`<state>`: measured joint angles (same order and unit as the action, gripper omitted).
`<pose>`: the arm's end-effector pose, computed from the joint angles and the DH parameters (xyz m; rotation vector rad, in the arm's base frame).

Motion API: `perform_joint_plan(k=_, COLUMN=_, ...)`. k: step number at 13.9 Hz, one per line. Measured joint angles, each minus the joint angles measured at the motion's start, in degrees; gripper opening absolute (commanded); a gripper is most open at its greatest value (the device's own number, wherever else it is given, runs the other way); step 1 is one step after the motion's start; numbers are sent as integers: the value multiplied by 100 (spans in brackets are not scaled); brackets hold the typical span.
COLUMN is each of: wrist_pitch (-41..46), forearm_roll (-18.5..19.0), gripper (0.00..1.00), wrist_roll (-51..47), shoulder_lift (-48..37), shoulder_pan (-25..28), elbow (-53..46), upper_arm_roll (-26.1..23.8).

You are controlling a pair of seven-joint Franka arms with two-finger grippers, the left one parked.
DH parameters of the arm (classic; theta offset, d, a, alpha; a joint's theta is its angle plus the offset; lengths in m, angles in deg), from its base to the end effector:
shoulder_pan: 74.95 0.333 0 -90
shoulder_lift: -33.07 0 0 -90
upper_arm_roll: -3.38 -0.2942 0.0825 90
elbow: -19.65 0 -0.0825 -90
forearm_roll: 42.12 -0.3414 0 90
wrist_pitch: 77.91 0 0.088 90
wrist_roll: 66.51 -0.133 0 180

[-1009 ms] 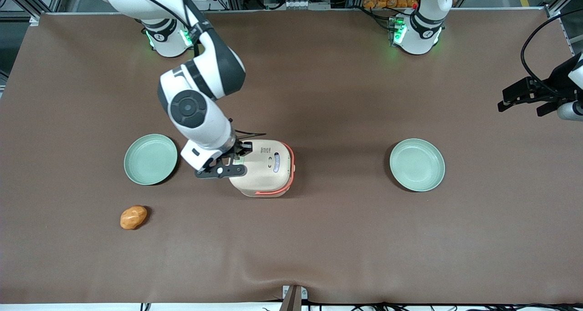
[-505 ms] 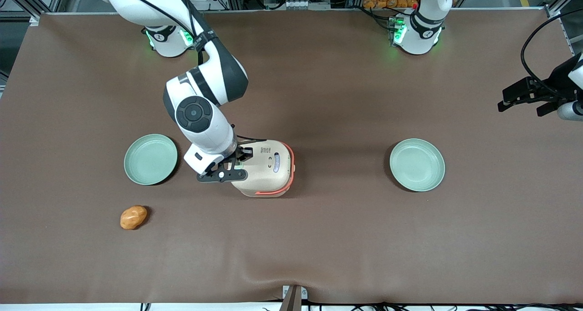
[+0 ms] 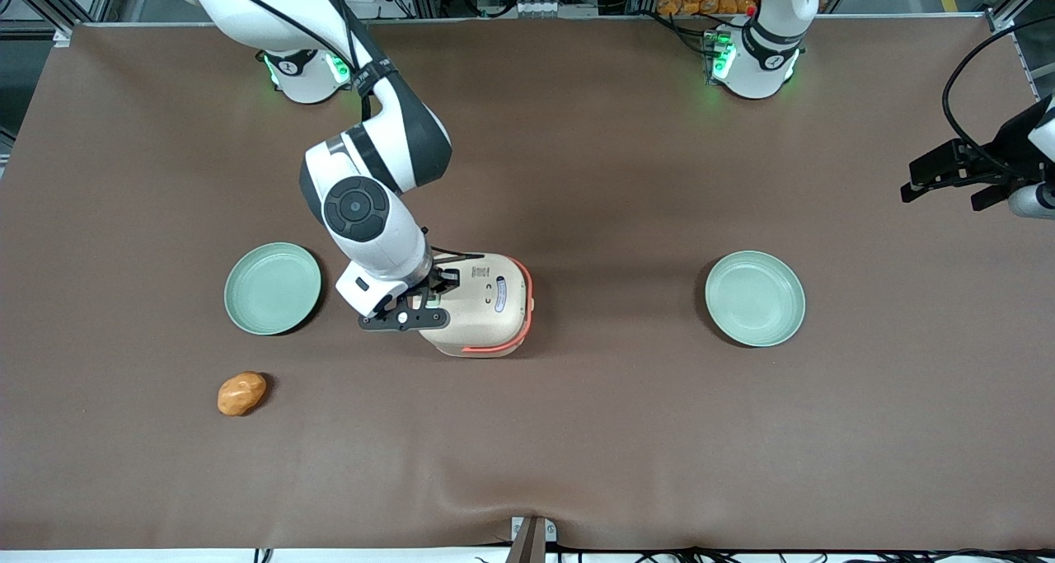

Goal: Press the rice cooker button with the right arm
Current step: 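Press down on the rice cooker's lid button with the closed right gripper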

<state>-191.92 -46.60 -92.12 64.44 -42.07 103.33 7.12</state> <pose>0.5643 0.3296 0.3375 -3.1154 -0.0598 0.0499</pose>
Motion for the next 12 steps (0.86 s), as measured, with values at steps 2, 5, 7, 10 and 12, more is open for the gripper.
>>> perform_joint_plan(k=2, wrist_pitch=0, forearm_roll=1, gripper=0, wrist_roll=-4, shoulder_lift=0, shoulder_pan=0, elbow=0, upper_arm_roll=0)
perform_joint_plan(k=5, wrist_pitch=2, forearm_roll=1, gripper=0, wrist_roll=-74, shoulder_lift=0, shoulder_pan=0, elbow=-6, upper_arm_roll=0)
perform_joint_plan(k=7, wrist_pitch=40, forearm_roll=0, gripper=0, wrist_roll=-81, shoulder_lift=-18, shoulder_pan=-5, elbow=-25, upper_arm_roll=5)
perform_joint_plan(k=10, wrist_pitch=209, forearm_roll=-2, gripper=5, wrist_roll=-86, shoulder_lift=-138, shoulder_pan=-27, elbow=-178, upper_arm_roll=13)
perform_joint_plan(k=12, wrist_pitch=495, forearm_roll=-3, gripper=99, wrist_roll=-88, shoulder_lift=-260, shoulder_pan=-57, elbow=-352, upper_arm_roll=29)
